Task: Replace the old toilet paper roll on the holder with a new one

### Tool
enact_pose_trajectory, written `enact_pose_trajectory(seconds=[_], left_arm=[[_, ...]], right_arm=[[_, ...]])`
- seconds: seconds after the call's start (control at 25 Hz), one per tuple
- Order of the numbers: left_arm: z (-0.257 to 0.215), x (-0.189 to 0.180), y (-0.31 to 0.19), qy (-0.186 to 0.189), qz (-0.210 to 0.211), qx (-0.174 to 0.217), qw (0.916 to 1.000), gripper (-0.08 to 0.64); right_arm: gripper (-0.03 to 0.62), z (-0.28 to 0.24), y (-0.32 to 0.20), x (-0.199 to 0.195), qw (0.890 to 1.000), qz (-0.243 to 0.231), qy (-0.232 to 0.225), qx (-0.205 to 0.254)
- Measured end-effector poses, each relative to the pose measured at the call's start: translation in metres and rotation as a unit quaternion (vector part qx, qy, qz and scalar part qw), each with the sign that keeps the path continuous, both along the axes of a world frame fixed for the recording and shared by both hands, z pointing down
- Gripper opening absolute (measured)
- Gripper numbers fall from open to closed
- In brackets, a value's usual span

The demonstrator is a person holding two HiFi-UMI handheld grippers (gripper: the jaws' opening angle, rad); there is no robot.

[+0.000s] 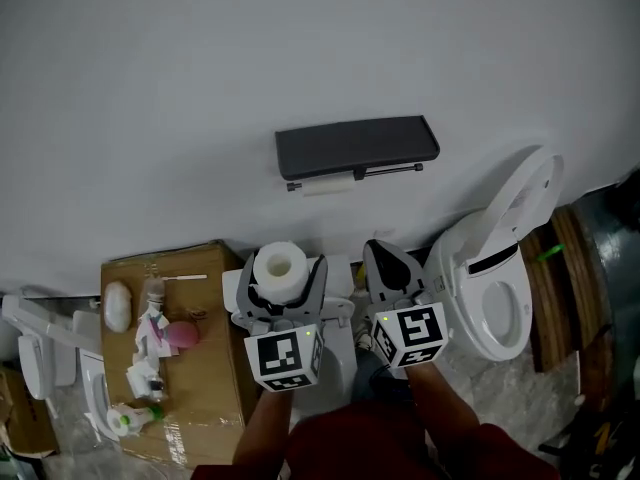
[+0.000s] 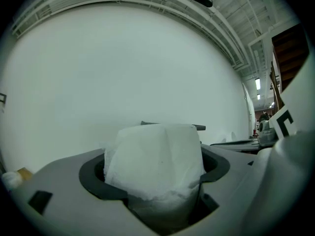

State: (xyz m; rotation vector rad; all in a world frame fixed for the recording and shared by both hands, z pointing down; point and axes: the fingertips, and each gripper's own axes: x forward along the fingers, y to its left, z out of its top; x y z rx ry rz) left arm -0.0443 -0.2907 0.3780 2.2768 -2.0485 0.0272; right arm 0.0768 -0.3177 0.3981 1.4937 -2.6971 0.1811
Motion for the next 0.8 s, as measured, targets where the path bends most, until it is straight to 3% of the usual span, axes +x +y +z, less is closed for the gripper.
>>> enact_pose_trajectory(seconds=[0.32, 0.4, 0.44, 0.48, 0.52, 0.56, 0.6, 0.68, 0.8], left_arm=[[0.019, -0.005, -0.042, -0.015, -0.020, -0.005, 0.9997, 0.449], [0.022, -0.009, -0.047, -0.014, -0.027, -0.007, 0.9995, 0.449], [0.023, -0.010, -0.049, -0.013, -0.031, -0.009, 0.9994, 0.449], [0.023, -0.012, -0.050, -0.013, -0.034, -0.011, 0.9993, 0.449], [0.024, -0.014, -0.052, -0.013, -0.037, -0.012, 0.9992, 0.449], [0.025, -0.016, -0.053, -0.015, -0.038, -0.014, 0.9991, 0.449], [0.027, -0.018, -0.054, -0.017, -0.039, -0.015, 0.9990, 0.449], [0.030, -0.023, -0.055, -0.020, -0.041, -0.017, 0.9988, 0.449], [0.032, -0.030, -0.057, -0.023, -0.046, -0.020, 0.9985, 0.449]], right_arm=[[0.017, 0.019, -0.048, -0.014, 0.999, -0.012, -0.029, -0.018], [0.018, 0.026, -0.059, -0.018, 0.995, -0.019, -0.085, -0.047], [0.020, 0.030, -0.065, -0.020, 0.988, -0.026, -0.135, -0.074], [0.030, 0.033, -0.071, -0.024, 0.974, -0.038, -0.197, -0.108], [0.083, 0.036, -0.077, -0.027, 0.952, -0.050, -0.267, -0.144], [0.175, 0.037, -0.083, -0.030, 0.924, -0.062, -0.334, -0.175], [0.213, 0.038, -0.090, -0.031, 0.898, -0.067, -0.390, -0.195], [0.225, 0.042, -0.105, -0.028, 0.860, -0.057, -0.461, -0.211], [0.242, 0.052, -0.122, -0.029, 0.821, -0.040, -0.524, -0.223]])
